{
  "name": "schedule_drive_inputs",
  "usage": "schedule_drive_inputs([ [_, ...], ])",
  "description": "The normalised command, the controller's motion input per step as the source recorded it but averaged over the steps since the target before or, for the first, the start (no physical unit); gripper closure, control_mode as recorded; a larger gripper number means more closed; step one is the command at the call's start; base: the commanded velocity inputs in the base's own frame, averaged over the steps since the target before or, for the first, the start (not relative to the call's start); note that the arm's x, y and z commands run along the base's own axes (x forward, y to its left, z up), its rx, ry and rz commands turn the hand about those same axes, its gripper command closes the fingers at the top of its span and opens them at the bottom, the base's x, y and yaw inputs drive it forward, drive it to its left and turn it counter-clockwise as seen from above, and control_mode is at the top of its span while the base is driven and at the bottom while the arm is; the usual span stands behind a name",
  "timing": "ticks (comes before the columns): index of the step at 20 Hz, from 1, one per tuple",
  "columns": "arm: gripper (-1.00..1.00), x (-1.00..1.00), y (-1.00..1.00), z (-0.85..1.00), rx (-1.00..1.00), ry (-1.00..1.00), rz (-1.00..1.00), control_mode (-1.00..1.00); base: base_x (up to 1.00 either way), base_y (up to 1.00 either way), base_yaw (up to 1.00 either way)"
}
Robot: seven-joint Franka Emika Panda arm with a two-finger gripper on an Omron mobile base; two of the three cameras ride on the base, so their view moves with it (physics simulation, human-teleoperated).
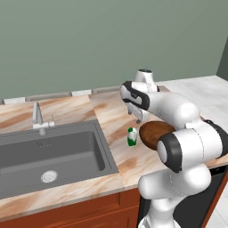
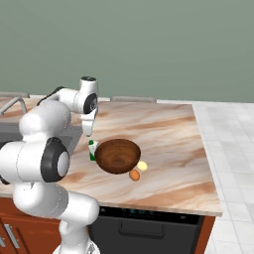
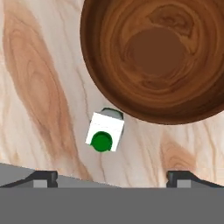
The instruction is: Gather the eggs and milk located in the vicinity of the sink area and place them right next to the bowl.
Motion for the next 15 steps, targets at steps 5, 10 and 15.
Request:
schedule_drive_inputs([
  [5,-1.0,-0.83,0.0,0.27,0.0,0.0,0.7,-1.0,0.0,0.0,0.0],
  [10,-1.0,-1.0,0.0,0.22,0.0,-0.01,0.58,-1.0,0.0,0.0,0.0],
  [15,-1.0,-1.0,0.02,0.43,0.0,-0.12,0.43,-1.0,0.0,0.0,0.0],
])
